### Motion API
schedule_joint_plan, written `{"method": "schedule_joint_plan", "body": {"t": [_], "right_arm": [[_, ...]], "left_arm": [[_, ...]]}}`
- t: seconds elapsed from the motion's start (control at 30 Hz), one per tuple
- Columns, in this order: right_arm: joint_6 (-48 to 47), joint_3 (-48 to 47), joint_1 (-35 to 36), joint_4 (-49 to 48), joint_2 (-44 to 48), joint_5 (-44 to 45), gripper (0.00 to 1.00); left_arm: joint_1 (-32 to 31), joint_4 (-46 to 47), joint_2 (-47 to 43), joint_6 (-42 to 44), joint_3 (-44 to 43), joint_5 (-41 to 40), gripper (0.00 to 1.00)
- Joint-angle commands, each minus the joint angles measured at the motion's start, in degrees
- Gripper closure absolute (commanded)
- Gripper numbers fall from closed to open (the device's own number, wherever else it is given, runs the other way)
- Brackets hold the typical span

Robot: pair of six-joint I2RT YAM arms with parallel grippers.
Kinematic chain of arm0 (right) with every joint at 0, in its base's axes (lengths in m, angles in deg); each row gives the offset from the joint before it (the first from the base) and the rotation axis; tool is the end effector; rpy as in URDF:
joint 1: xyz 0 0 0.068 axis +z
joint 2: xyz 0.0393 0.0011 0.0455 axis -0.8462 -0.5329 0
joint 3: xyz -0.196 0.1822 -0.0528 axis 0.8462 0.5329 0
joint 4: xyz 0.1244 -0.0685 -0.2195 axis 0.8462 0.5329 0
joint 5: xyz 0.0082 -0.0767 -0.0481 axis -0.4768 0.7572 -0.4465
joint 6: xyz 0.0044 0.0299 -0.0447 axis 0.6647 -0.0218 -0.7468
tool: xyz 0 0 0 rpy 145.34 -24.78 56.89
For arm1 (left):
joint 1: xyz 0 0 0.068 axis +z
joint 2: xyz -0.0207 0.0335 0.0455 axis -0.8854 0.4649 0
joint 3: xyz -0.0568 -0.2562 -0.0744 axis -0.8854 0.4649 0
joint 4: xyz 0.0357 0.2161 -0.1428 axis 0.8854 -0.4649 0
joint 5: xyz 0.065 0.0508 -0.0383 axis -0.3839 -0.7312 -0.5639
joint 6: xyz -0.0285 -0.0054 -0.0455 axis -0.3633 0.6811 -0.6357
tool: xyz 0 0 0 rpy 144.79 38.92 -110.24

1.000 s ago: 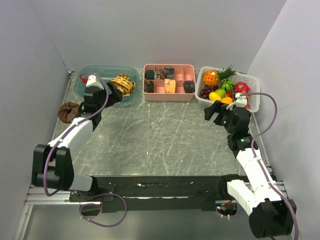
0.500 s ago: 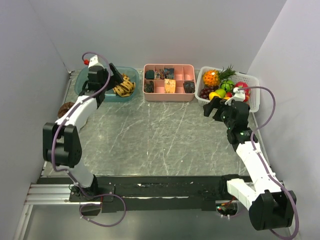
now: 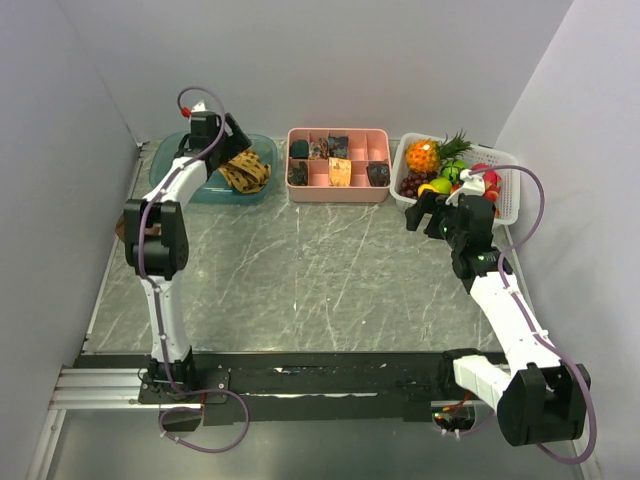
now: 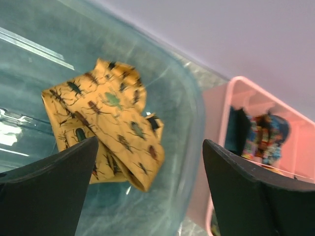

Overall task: Roll the ties
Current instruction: Pick up the tie from the bin.

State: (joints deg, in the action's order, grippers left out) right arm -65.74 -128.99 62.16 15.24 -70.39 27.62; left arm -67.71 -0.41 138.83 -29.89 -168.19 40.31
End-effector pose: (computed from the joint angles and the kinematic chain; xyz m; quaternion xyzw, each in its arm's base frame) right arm 0.2374 0.0216 0.2935 0.0506 0.8176 0.1396 0.5563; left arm 0.5085 -0.0486 0.2644 -0.2320 0.8192 -0.1960 0.4865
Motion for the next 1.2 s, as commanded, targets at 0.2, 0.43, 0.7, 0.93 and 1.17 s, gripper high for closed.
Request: {"method": "schedule_joint_plan", "body": {"t": [0.2,0.43,0.7,0.93,1.17], "right_arm": [[-1.9,-3.2,0.3,-0.2,-0.7,1.1,0.01],[-2.0,-3.4,0.3,0.0,-0.8,0.8,0.01],[-2.4,-3.3,0.3,0.6,0.2,1.2,0.01],[-2.3,-3.6,0.3,1.4,0.9,1.0,0.01],[-1.7,-3.8,0.3,2.6,3.8,0.8,0.01]], "left_arm": [[1.8,-0.3,4.2,-5.7,1.1,7.4,0.12],[1.8,2.1,10.7,-6.9,-4.3,9.4,0.2],[2.1,13.5,11.9,-11.9,-0.7,10.9,0.4],[2.2,23.8,11.4,-14.6,-0.6,16.0,0.99],[-0.6,23.7,-0.3,-6.9,2.3,15.3,0.99]]}}
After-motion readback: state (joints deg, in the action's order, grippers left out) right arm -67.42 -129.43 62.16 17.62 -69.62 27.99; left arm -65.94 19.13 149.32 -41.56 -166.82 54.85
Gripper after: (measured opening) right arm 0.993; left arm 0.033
